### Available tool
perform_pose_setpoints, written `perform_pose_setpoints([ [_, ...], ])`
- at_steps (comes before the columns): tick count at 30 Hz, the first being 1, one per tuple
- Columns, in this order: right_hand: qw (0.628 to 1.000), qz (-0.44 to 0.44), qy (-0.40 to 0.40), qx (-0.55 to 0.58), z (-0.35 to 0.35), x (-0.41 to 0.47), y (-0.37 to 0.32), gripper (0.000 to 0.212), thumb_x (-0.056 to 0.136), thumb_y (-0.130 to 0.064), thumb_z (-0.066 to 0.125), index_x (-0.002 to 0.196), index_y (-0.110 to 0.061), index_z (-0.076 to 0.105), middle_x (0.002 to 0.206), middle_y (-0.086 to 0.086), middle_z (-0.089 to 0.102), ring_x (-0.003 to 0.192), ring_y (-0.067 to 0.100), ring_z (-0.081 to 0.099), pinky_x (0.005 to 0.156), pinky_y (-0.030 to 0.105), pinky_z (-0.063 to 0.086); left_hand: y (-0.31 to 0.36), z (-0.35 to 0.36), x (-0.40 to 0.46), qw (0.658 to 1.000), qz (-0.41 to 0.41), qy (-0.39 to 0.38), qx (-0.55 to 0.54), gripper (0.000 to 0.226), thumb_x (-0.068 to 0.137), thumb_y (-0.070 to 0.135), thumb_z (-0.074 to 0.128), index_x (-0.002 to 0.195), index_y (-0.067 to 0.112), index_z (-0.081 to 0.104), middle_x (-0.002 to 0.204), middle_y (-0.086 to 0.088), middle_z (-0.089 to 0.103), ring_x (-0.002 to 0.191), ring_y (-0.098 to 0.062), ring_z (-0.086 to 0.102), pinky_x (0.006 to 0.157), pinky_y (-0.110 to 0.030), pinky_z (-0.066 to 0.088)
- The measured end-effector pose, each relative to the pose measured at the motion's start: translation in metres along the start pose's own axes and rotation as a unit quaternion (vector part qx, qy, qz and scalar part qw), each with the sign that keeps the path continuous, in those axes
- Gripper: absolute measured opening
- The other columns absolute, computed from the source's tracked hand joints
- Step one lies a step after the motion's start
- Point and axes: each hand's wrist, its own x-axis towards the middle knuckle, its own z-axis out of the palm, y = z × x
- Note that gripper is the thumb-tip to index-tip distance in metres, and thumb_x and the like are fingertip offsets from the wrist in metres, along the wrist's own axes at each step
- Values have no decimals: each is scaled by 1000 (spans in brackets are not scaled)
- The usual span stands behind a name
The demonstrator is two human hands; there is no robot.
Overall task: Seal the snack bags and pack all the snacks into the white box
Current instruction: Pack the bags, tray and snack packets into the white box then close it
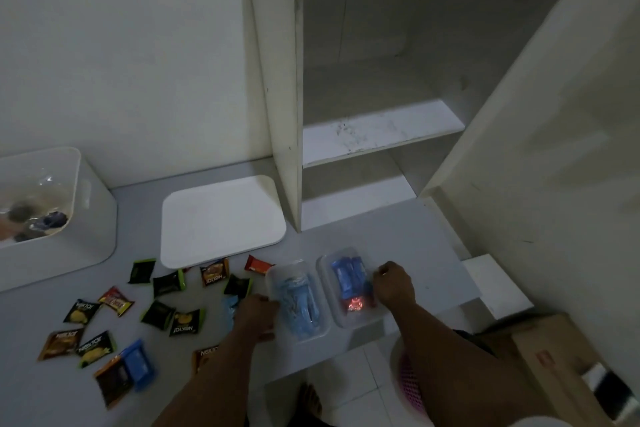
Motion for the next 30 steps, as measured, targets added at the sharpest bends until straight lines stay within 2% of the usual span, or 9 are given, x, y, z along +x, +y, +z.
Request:
perform_pose_setpoints([
  [5, 996, -80, 25, 30, -18, 3, -29, 13, 94, -22, 59, 98, -11, 66, 98, 10, 72, 88, 26, 68, 76, 28, 50, 2, -1, -11, 998, -19, -19, -63, 26, 98, 29, 63, 108, 4, 61, 105, -21, 66, 90, -34, 67, 67, -39, 57],
  [9, 990, -102, -57, 77, -9, -1, -51, 10, 82, -32, 63, 83, -23, 68, 82, 4, 74, 75, 25, 73, 70, 48, 62, 1, -4, -14, 994, -15, -32, -103, 42, 98, 43, 59, 107, 3, 61, 105, -21, 68, 94, -37, 69, 81, -46, 60],
  [12, 984, -97, -124, 88, 8, -22, -60, 7, 83, -24, 67, 77, -22, 70, 81, 5, 75, 72, 26, 74, 61, 48, 63, -1, -5, -18, 990, -6, -40, -135, 50, 97, 52, 55, 109, 4, 61, 107, -21, 69, 95, -37, 69, 74, -42, 58],
  [14, 980, -106, -157, 65, 22, -35, -58, 11, 84, -23, 66, 73, -24, 68, 80, 0, 72, 78, 24, 74, 67, 45, 63, -3, -5, -21, 988, -4, -36, -153, 56, 97, 58, 51, 111, 5, 61, 108, -21, 69, 95, -37, 69, 68, -39, 56],
  [17, 977, -143, -160, 0, 41, -46, -46, 14, 91, -24, 61, 78, -19, 60, 82, -3, 65, 84, 19, 67, 79, 34, 57, -4, -6, -25, 988, -4, -28, -151, 63, 91, 69, 48, 111, 11, 60, 111, -20, 67, 98, -37, 67, 72, -40, 55],
  [21, 980, -137, -142, 17, 51, -54, -37, 16, 95, -31, 60, 83, -21, 57, 86, -3, 65, 85, 16, 65, 79, 31, 54, -2, -8, -30, 992, -8, -34, -123, 64, 86, 70, 57, 113, 12, 58, 112, -17, 67, 98, -36, 68, 80, -44, 57],
  [24, 978, -127, -165, 27, 54, -53, -34, 19, 94, -36, 62, 106, -22, 56, 98, -9, 60, 96, 13, 61, 82, 23, 46, -1, -9, -33, 995, 0, -37, -97, 56, 88, 60, 63, 113, 10, 60, 110, -17, 69, 96, -34, 70, 81, -45, 60],
  [27, 961, -95, -243, 87, 59, -48, -33, 34, 95, -33, 60, 126, -19, 56, 120, -2, 63, 108, 17, 64, 96, 31, 52, 0, -8, -38, 996, 6, -47, -74, 48, 92, 54, 62, 111, 9, 63, 108, -15, 70, 95, -31, 70, 80, -42, 59],
  [30, 953, -93, -263, 120, 53, -55, -36, 17, 99, -21, 56, 114, -20, 63, 107, 2, 69, 94, 13, 68, 85, 30, 58, 0, -12, -41, 996, 10, -71, -55, 46, 91, 50, 65, 111, 9, 64, 106, -13, 71, 95, -28, 70, 75, -37, 57],
])
